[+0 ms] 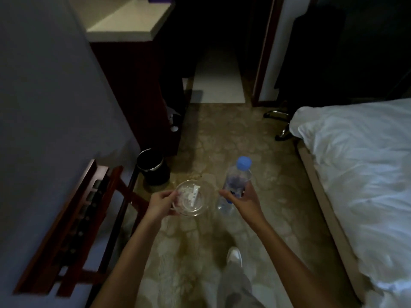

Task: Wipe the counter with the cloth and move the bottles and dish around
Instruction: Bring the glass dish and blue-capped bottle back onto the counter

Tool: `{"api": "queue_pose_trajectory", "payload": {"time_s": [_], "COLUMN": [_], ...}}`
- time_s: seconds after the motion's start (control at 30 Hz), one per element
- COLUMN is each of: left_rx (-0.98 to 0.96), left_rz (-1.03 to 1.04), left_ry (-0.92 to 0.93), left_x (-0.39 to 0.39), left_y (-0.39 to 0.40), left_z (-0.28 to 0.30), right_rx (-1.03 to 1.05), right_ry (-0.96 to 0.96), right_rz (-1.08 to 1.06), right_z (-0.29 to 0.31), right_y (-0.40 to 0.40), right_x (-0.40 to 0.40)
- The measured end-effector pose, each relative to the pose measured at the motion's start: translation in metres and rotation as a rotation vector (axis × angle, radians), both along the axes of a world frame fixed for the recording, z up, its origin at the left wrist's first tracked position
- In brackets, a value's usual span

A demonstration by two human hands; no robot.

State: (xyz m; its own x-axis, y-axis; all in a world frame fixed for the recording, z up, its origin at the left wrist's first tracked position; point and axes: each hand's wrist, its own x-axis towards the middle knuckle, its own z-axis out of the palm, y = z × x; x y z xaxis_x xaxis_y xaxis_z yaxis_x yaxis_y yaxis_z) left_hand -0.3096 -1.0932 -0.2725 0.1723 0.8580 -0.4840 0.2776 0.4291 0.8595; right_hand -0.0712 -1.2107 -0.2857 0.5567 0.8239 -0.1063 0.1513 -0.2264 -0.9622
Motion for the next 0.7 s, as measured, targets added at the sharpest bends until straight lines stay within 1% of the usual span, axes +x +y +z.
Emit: {"api": "queue_pose_trajectory", "payload": {"time_s": [0.1,0.2,0.37,0.5,0.7], "left_rx": [0.038,0.051,0.042,0.041,0.057], "left_rz": [-0.006,0.018,0.067,0.079,0.091], "left_ry": [0.019,0.058,0.067,0.054,0.02], "left_x": [0.048,0.096,0.172,0.219,0.286], "left_y": [0.08,0.162,0.282,0.366,0.51], "left_z": [0.005,0.008,0.035,0.056,0.063], "right_rx": [0.024,0.049,0.094,0.107,0.152], "right_ry": [-0.014,0.003,0.018,0.008,0.03], "right_rz": [0.021,0.099,0.137,0.176,0.238], "right_z": [0.003,0.012,0.043,0.062,0.07], "right_y": [0.089,0.178,0.305,0.402,0.556], "right_x": [0.045,0.096,0.178,0.225,0.288]}}
